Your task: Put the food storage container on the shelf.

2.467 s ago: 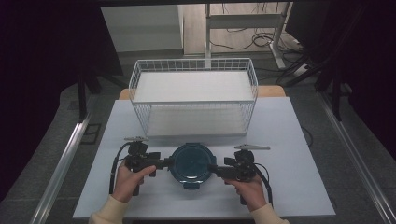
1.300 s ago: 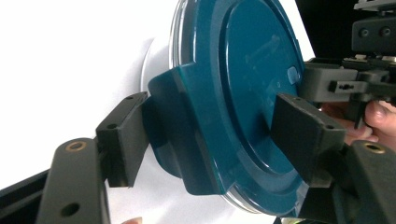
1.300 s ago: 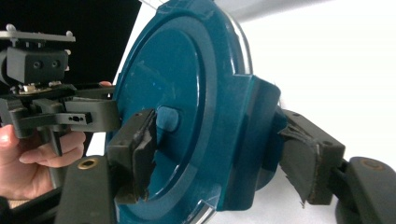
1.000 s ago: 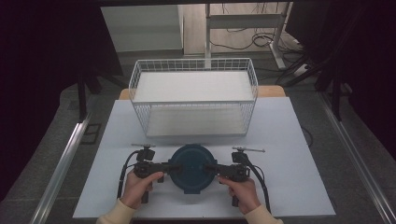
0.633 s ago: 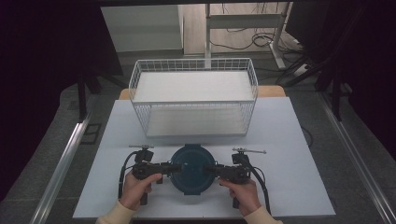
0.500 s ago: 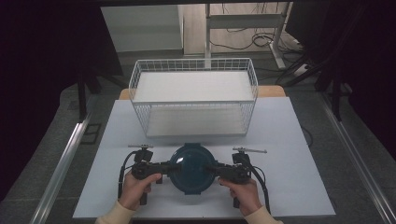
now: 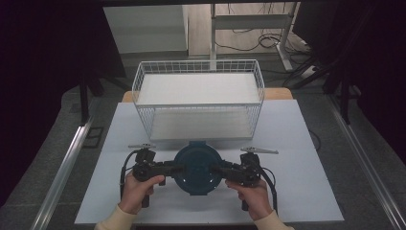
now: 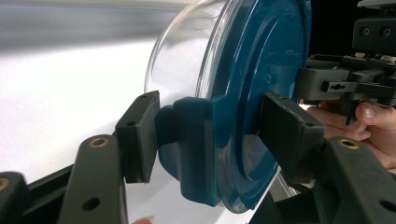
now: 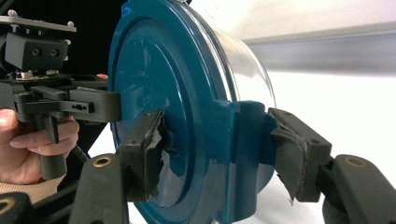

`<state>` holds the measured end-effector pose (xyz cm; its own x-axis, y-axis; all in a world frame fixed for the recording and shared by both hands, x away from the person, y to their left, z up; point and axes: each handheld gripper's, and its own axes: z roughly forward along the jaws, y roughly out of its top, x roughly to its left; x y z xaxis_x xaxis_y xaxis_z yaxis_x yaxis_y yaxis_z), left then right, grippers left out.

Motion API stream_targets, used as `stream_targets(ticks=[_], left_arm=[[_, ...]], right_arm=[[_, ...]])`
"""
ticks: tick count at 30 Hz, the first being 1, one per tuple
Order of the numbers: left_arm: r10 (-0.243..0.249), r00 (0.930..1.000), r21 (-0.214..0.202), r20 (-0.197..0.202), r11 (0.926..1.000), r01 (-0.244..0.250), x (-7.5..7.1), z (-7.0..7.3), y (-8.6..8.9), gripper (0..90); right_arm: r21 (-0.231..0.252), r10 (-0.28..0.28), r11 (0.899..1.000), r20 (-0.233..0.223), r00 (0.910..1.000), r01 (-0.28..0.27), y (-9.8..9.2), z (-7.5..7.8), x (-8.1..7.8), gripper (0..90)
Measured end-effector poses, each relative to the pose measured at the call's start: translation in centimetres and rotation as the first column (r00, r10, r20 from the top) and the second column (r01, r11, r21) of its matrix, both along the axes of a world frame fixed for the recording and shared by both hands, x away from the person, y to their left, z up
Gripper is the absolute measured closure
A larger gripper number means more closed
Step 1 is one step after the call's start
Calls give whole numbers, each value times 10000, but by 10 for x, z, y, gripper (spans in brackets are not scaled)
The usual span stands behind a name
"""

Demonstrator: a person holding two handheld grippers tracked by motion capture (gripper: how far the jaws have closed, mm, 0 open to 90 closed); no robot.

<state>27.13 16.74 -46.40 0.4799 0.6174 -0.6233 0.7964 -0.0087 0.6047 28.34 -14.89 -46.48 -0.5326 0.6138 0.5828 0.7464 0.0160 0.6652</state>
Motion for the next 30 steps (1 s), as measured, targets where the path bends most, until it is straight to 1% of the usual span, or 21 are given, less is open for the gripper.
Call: stream_targets(ticks=[8,10,13,17,22,26,30], left_arm=[[-34,9996,52,289,10000,33,5,15,-2,398],[-27,9991,74,412,10000,24,8,21,-3,397],[-64,9981,86,605,9999,59,12,31,-4,397],[-126,9962,67,865,9999,121,17,47,-4,397],[-62,9934,-7,1141,10000,63,22,66,-4,397],[-44,9917,-13,1281,10000,46,24,76,-3,397],[-21,9908,-63,1353,10000,29,25,82,-1,397]], right_arm=[[-56,36,10000,252,9997,-34,-2,15,4,383],[-72,43,10000,380,9993,-40,-3,20,7,383],[-102,48,9999,483,9988,-43,-3,30,10,383],[-159,32,9999,793,9968,-19,-4,47,15,383],[-205,64,9998,1089,9940,-42,-4,69,20,383],[-249,110,9997,1259,9920,-79,-2,81,23,383],[-284,165,9995,1355,9906,-128,-1,88,26,383]])
